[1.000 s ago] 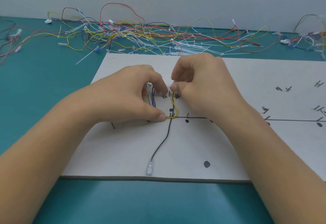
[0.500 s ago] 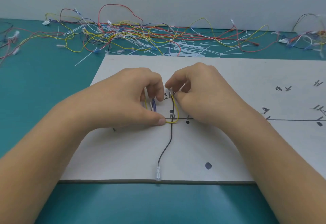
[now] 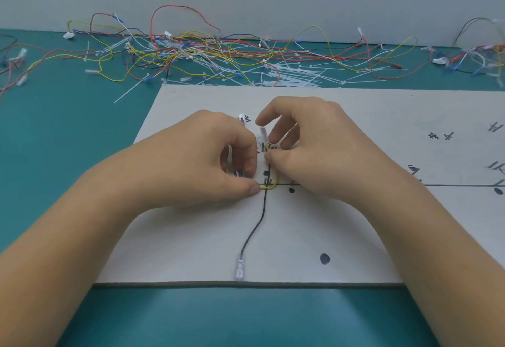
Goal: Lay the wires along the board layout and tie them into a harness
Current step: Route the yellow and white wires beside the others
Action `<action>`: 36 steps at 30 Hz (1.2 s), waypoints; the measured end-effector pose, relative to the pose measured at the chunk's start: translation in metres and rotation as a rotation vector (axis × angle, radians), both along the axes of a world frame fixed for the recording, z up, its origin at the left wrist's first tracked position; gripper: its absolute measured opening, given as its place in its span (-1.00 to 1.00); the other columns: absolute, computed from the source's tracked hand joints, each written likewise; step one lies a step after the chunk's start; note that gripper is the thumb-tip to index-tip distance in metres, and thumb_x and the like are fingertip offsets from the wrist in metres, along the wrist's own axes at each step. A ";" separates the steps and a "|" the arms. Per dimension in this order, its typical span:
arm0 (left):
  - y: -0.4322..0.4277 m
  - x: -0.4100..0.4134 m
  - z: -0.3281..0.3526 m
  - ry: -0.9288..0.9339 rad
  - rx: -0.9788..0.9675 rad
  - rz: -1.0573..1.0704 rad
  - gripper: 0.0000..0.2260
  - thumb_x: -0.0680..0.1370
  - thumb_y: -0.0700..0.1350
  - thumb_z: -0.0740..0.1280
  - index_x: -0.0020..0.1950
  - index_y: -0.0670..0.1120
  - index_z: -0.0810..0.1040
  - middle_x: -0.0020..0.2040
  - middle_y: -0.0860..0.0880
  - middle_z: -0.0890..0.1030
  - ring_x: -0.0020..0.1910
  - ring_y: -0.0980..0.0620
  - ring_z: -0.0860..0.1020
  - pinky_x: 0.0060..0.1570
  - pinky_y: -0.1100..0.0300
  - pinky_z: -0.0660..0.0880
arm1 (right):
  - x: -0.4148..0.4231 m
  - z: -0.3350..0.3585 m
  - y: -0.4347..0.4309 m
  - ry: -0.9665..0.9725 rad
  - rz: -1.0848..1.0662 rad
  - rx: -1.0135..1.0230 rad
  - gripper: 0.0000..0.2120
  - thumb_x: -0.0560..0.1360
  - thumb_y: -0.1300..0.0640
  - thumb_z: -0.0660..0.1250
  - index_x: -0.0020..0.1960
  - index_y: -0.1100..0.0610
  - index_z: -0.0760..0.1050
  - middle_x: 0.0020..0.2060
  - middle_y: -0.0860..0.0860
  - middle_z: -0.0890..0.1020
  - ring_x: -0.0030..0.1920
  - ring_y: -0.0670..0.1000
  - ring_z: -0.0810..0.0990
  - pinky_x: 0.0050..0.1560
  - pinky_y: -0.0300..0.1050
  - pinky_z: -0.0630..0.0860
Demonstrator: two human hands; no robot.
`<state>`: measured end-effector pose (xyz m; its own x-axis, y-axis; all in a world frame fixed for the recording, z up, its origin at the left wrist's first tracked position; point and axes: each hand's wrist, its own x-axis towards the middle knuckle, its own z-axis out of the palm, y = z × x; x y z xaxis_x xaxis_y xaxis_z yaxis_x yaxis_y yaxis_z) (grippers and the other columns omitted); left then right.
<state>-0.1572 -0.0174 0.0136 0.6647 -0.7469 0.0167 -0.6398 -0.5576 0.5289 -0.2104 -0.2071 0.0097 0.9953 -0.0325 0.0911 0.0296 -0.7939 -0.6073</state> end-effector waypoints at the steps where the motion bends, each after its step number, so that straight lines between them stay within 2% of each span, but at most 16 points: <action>1: -0.001 0.000 0.000 -0.001 -0.004 -0.001 -0.86 0.36 0.13 0.52 -0.23 0.12 0.64 -0.21 0.16 0.58 -0.22 0.14 0.54 -0.26 0.24 0.47 | 0.000 0.000 0.000 -0.004 -0.007 0.003 -0.64 0.42 0.21 0.43 0.11 -0.17 0.57 -0.16 -0.17 0.60 -0.15 -0.17 0.60 -0.29 -0.32 0.48; 5: -0.002 -0.001 -0.002 -0.011 -0.010 0.008 -0.88 0.38 0.09 0.53 -0.25 0.11 0.65 -0.23 0.15 0.59 -0.24 0.17 0.54 -0.27 0.27 0.42 | 0.002 -0.002 0.000 -0.026 -0.024 0.029 -0.72 0.44 0.17 0.45 0.06 -0.15 0.58 -0.22 -0.15 0.63 -0.21 -0.18 0.61 -0.34 -0.30 0.46; 9: -0.002 -0.002 -0.002 -0.007 -0.024 0.011 -0.89 0.40 0.04 0.55 -0.25 0.10 0.65 -0.23 0.14 0.60 -0.26 0.15 0.56 -0.29 0.26 0.46 | 0.007 -0.004 0.003 -0.112 -0.089 0.079 -0.88 0.44 0.04 0.52 -0.10 -0.06 0.58 -0.30 -0.12 0.63 -0.28 -0.19 0.57 -0.38 -0.42 0.38; 13: -0.004 -0.002 -0.002 -0.005 -0.018 -0.003 -0.90 0.39 0.05 0.54 -0.25 0.10 0.65 -0.24 0.14 0.61 -0.28 0.15 0.55 -0.30 0.32 0.44 | 0.010 -0.004 0.003 -0.164 -0.160 0.085 -0.88 0.42 0.11 0.52 -0.18 0.01 0.57 -0.34 -0.10 0.63 -0.29 -0.18 0.57 -0.35 -0.41 0.40; 18: -0.003 -0.001 -0.002 0.002 -0.022 -0.008 -0.89 0.40 0.04 0.54 -0.25 0.10 0.64 -0.23 0.16 0.62 -0.29 0.13 0.55 -0.31 0.31 0.44 | 0.011 -0.001 -0.001 -0.163 -0.152 0.233 -0.83 0.39 0.22 0.56 -0.19 0.01 0.61 -0.34 -0.09 0.68 -0.29 -0.14 0.66 -0.23 -0.25 0.59; 24: -0.003 0.000 -0.004 0.008 -0.015 0.004 -0.89 0.40 0.04 0.56 -0.22 0.11 0.65 -0.20 0.17 0.62 -0.27 0.11 0.56 -0.34 0.31 0.44 | 0.014 -0.008 0.001 -0.119 -0.150 0.270 -0.82 0.40 0.29 0.53 -0.18 0.03 0.65 -0.31 -0.04 0.73 -0.26 -0.11 0.72 -0.11 -0.08 0.66; 27: -0.003 0.000 -0.004 0.011 -0.016 0.005 -0.89 0.40 0.04 0.56 -0.23 0.11 0.65 -0.20 0.18 0.62 -0.26 0.12 0.56 -0.34 0.33 0.43 | 0.016 -0.009 0.000 -0.116 -0.165 0.266 -0.84 0.41 0.28 0.54 -0.17 0.03 0.66 -0.31 -0.04 0.73 -0.29 -0.13 0.71 -0.15 -0.17 0.65; 31: -0.003 0.000 -0.003 0.022 -0.020 0.007 -0.89 0.39 0.04 0.55 -0.23 0.11 0.65 -0.20 0.18 0.62 -0.30 0.13 0.55 -0.32 0.29 0.46 | 0.017 -0.010 0.000 -0.115 -0.177 0.148 -0.87 0.42 0.26 0.53 -0.17 0.04 0.68 -0.33 -0.07 0.70 -0.32 -0.16 0.64 -0.30 -0.40 0.50; 36: -0.003 -0.001 -0.002 0.025 -0.019 0.007 -0.89 0.39 0.04 0.55 -0.24 0.11 0.64 -0.21 0.19 0.61 -0.30 0.13 0.54 -0.33 0.30 0.45 | 0.016 -0.007 -0.003 -0.068 -0.175 -0.002 -0.91 0.43 0.18 0.53 -0.18 -0.01 0.70 -0.40 -0.17 0.59 -0.31 -0.22 0.54 -0.40 -0.44 0.38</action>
<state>-0.1582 -0.0203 0.0115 0.6702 -0.7420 0.0142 -0.6226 -0.5517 0.5550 -0.1948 -0.2104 0.0031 0.9661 -0.2042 0.1577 -0.0682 -0.7917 -0.6071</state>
